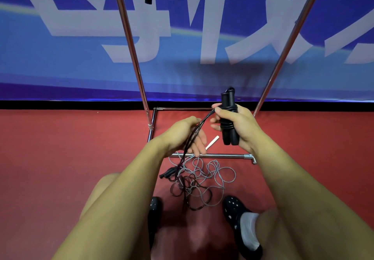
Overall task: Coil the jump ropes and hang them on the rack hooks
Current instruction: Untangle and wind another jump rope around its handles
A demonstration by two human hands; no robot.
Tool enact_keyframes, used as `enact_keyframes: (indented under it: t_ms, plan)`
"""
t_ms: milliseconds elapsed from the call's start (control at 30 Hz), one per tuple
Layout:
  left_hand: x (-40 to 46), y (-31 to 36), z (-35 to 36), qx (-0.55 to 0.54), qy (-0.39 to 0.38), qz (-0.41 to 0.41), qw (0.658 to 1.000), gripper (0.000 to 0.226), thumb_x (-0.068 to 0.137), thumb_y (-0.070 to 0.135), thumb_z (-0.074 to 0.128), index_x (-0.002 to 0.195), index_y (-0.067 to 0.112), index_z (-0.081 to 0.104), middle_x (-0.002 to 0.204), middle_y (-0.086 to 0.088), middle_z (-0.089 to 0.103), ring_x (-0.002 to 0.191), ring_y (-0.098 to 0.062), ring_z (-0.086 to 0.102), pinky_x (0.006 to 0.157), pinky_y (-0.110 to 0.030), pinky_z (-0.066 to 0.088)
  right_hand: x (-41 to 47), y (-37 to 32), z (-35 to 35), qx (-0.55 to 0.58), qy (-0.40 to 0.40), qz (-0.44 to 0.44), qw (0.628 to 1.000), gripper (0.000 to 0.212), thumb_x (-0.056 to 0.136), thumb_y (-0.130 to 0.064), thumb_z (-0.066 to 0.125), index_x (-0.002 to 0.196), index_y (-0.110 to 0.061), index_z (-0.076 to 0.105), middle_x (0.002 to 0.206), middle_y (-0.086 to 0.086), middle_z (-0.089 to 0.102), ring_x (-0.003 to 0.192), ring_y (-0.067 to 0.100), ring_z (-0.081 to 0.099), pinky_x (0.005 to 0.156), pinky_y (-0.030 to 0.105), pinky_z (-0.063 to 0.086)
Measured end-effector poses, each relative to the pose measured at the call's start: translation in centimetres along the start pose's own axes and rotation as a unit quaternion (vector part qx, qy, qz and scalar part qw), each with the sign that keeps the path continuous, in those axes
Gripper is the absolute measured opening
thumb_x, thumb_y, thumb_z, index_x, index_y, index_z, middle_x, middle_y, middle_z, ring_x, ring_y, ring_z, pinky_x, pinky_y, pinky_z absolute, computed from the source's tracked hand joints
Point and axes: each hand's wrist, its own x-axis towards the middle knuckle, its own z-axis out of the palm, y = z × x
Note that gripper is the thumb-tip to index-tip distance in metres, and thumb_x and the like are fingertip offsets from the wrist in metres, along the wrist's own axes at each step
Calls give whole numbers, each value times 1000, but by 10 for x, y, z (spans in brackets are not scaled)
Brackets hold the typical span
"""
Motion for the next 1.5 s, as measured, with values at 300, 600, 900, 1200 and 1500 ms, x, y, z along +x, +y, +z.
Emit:
enact_keyframes:
  t_ms: [300,600,900,1200,1500]
  plan:
    - [4,0,-6,-52,130,135,981,41,104,37,56,70,13,57,49,1,42,42,-15,38,45,-23,29,-2,-8,-9,-8,15,-20,1000,19,95,-11,69,113,-5,69,74,3,63,63,17,55,61,28,49]
    - [1,-1,-12,143,293,200,924,30,105,33,54,93,14,73,65,19,59,64,5,53,69,-16,40,-1,-16,-12,84,-43,69,993,40,107,-30,35,120,1,57,87,16,68,72,25,60,74,37,51]
    - [3,-1,-10,186,321,191,909,27,101,40,60,96,22,79,96,13,75,94,-4,67,83,-24,49,4,-8,-14,19,-45,58,997,19,106,-15,49,108,-4,64,94,13,68,81,20,61,81,33,52]
    - [-3,4,-1,227,314,204,899,29,101,37,58,85,21,76,51,24,55,56,5,51,57,-21,34,3,-1,-8,-117,-25,12,993,16,94,-21,73,105,-11,69,82,-3,68,76,11,64,80,33,52]
    - [-7,5,0,187,270,257,909,26,101,34,59,83,26,75,71,7,70,65,-8,58,64,-30,44,-6,-2,7,-41,-73,64,994,30,97,-11,66,121,-8,49,102,14,76,74,26,73,67,40,63]
